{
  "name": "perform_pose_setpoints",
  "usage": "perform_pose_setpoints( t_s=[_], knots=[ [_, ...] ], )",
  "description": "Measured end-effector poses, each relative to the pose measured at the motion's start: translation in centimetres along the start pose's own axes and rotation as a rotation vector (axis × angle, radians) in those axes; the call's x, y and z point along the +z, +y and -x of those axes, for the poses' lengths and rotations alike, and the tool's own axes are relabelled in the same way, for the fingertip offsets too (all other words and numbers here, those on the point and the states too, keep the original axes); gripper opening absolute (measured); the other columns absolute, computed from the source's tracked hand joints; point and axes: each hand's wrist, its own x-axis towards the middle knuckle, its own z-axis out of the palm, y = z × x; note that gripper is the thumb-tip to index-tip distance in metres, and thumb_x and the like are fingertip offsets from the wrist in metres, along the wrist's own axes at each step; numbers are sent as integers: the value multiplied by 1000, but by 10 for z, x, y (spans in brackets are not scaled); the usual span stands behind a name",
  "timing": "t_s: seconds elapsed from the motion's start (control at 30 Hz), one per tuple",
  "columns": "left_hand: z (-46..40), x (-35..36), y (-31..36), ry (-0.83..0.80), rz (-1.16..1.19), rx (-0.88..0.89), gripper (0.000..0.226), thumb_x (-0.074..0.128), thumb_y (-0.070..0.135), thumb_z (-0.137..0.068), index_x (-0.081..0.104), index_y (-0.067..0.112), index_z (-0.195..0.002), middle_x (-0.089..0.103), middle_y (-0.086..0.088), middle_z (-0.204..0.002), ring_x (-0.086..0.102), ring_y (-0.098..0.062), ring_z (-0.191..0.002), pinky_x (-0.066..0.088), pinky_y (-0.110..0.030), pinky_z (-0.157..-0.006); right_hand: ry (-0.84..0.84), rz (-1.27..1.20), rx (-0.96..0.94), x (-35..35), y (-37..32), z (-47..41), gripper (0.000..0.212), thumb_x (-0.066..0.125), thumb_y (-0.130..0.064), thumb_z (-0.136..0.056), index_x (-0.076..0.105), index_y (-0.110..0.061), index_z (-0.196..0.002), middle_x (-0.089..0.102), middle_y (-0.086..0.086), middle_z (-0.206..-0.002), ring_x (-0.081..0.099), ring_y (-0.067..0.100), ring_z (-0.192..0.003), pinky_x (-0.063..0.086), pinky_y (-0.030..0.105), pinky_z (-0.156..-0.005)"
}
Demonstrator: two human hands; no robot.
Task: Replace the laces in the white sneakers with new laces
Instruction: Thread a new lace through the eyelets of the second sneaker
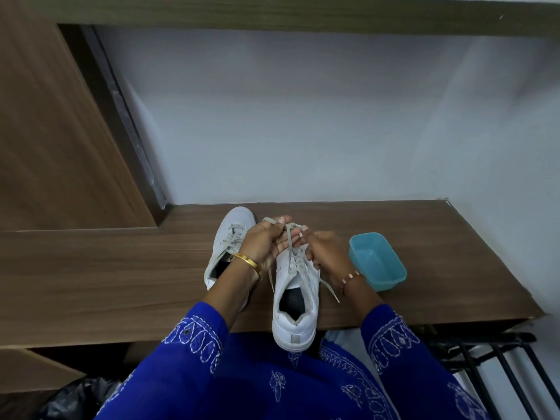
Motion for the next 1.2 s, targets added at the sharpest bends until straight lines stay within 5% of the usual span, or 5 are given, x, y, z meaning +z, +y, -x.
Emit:
perform_pose_setpoints(
  t_s=[0.2,0.4,0.77,1.03,1.2],
  knots=[
    [1,1,0,-35,-70,-2,20,42,3,-96,57,1,-83,70,-7,-61,69,-12,-60,57,-23,-65,69,-17,70,-1,-2,-14,45,50,-42,-92,50,-12,-59,42,2,-53,37,12,-45,30,22,-43],
    [-4,-2,4,-57,-158,54,21,41,1,-95,58,3,-82,67,-2,-56,67,-8,-57,56,-17,-62,-177,3,159,-5,-3,-12,42,49,-42,-92,61,-13,-64,53,0,-61,43,10,-54,36,20,-53],
    [-6,-6,5,-79,-114,81,24,38,-1,-95,56,1,-80,69,-3,-66,66,-10,-63,56,-20,-63,-165,-2,150,1,-3,-24,39,43,-46,-94,59,-12,-85,47,3,-67,37,11,-52,34,22,-49],
    [-5,-5,11,-61,-53,66,21,38,-1,-96,54,0,-83,65,-8,-62,68,-12,-59,57,-26,-65,-384,-105,154,-11,5,-25,38,39,-39,-98,63,-11,-97,65,11,-99,60,26,-91,46,47,-94],
    [-9,-10,8,-41,-40,59,20,40,1,-95,56,1,-83,63,-8,-61,67,-12,-59,58,-26,-65,-514,-10,119,-25,9,-24,24,41,-14,-98,64,-12,-95,65,3,-96,57,16,-88,45,37,-88]
  ],
)
